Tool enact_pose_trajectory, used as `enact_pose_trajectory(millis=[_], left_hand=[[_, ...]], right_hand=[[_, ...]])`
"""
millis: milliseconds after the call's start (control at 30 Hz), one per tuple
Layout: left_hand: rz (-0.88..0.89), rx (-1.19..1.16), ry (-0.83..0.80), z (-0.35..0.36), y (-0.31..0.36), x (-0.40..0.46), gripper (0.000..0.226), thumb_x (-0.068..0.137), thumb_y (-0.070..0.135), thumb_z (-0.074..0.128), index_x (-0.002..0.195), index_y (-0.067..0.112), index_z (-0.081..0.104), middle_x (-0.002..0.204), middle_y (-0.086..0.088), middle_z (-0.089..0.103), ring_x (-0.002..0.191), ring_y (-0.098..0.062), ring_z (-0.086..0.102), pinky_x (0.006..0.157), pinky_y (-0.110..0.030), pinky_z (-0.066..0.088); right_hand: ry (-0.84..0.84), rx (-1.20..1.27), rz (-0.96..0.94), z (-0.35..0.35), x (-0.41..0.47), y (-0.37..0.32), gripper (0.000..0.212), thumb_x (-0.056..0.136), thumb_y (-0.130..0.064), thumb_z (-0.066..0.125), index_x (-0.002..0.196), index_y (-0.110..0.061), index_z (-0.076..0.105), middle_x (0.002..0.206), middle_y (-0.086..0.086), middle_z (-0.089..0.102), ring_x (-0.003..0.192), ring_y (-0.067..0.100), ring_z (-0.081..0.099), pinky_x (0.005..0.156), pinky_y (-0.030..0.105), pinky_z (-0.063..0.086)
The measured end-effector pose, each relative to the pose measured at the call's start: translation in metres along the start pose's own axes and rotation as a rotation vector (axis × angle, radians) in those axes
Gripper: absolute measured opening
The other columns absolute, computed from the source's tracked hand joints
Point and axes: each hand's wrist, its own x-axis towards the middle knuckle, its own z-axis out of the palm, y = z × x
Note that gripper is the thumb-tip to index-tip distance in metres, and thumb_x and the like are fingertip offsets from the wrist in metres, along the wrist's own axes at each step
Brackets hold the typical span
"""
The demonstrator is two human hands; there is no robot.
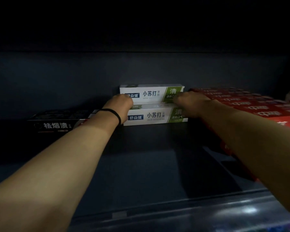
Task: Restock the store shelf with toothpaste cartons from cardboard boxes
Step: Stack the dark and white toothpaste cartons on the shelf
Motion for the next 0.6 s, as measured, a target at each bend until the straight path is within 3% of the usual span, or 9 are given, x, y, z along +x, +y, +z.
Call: enact_pose_trajectory(millis=[300, 600], left_hand=[[-0.016, 0.006, 0.005, 0.011, -0.006, 0.014, 0.04, 0.081, 0.004, 0.069, 0.119, 0.005, 0.059, 0.122, -0.012, 0.054, 0.112, -0.028, 0.054, 0.091, -0.032, 0.045], [0.008, -0.035, -0.02, -0.004, -0.002, 0.004, 0.039, 0.077, 0.017, 0.075, 0.113, 0.01, 0.063, 0.119, -0.009, 0.056, 0.108, -0.026, 0.057, 0.09, -0.035, 0.05]], right_hand=[[0.035, -0.021, -0.002, 0.011, 0.017, -0.001, 0.046, 0.089, -0.015, 0.061, 0.133, -0.015, 0.047, 0.134, 0.008, 0.049, 0.12, 0.025, 0.051, 0.094, 0.036, 0.046], [0.041, 0.017, -0.033, 0.004, 0.005, -0.001, 0.05, 0.089, -0.021, 0.062, 0.136, -0.016, 0.045, 0.136, 0.007, 0.049, 0.121, 0.026, 0.052, 0.092, 0.033, 0.045]])
